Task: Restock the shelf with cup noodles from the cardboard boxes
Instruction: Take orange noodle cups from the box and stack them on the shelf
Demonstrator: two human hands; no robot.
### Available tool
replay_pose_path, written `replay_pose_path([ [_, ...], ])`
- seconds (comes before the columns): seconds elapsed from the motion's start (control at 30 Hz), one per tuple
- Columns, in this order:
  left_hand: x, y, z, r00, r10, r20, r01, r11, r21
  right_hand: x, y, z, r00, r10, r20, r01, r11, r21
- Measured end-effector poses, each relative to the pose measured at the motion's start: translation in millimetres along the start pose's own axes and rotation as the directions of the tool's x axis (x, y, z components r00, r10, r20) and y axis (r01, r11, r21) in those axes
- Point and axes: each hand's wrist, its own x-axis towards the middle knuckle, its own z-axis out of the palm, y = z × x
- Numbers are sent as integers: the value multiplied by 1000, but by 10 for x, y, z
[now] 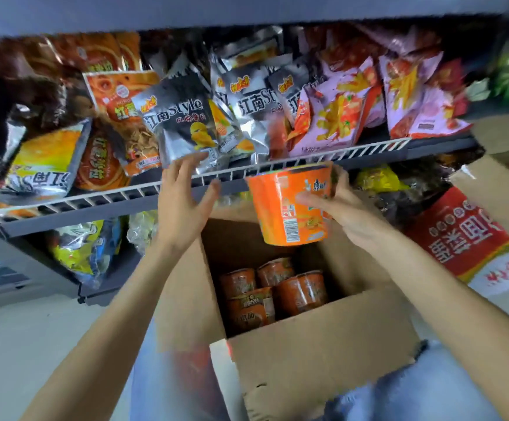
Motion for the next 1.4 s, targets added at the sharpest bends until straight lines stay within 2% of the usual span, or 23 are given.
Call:
replay_pose_path([
  [0.13, 606, 511, -339, 942, 271, -196, -280, 960, -17, -161, -651, -131, 959, -262, -111, 282, 928, 244],
  [0.23, 1156, 796, -574, 860, 388, -331, -397, 917, 42, -84, -1247, -138, 858, -460, -229, 512, 807, 293],
  [0.33, 1676, 1027, -717, 863, 338, -375, -353, 935, 32, 140, -1863, -82, 757, -583, -295, 652, 698, 295],
  [0.47, 2156, 1235, -656, 951, 156, -265, -165, 986, -13, 414, -2483, 14, 667, -636, -388, 740, 624, 249],
  [0.63, 2505, 1347, -505, 974, 80, -212, -79, 997, 13, 778, -3051, 63, 556, -697, -453, 815, 564, 133],
  [0.77, 2609, 1295, -441, 966, 33, -256, -39, 999, -20, 1136, -3358, 229, 581, -722, -376, 764, 643, -56],
  [0.83, 2598, 1267, -426, 968, 3, -252, -14, 999, -44, 1288, -3372, 310, 630, -721, -290, 711, 685, -160],
  [0.93, 2544, 1252, -425, 967, 11, -254, -21, 999, -38, 1383, -3199, 305, 739, -637, -218, 607, 771, -193],
  [1.0, 2474, 1261, -445, 962, 22, -273, -40, 997, -60, 1332, -2972, 209, 750, -624, -221, 582, 780, -228],
  [1.07, 2304, 1271, -467, 930, 89, -356, -134, 985, -105, 1196, -2661, 72, 716, -654, -244, 595, 755, -276],
  [1.13, 1988, 1264, -465, 863, 218, -456, -306, 944, -126, 987, -2282, -64, 682, -682, -266, 613, 731, -301],
  [1.2, 1570, 1185, -420, 808, 317, -496, -431, 893, -131, 783, -1836, -167, 693, -686, -221, 611, 722, -324],
  [1.23, 1351, 1116, -382, 808, 336, -484, -455, 877, -152, 685, -1607, -190, 722, -671, -166, 598, 727, -338],
  [1.3, 940, 884, -256, 861, 330, -387, -431, 877, -211, 539, -1140, -173, 809, -587, -38, 537, 763, -359],
  [1.4, 412, 364, -31, 964, 210, -163, -240, 950, -198, 459, -424, -48, 901, -412, 138, 429, 798, -424],
])
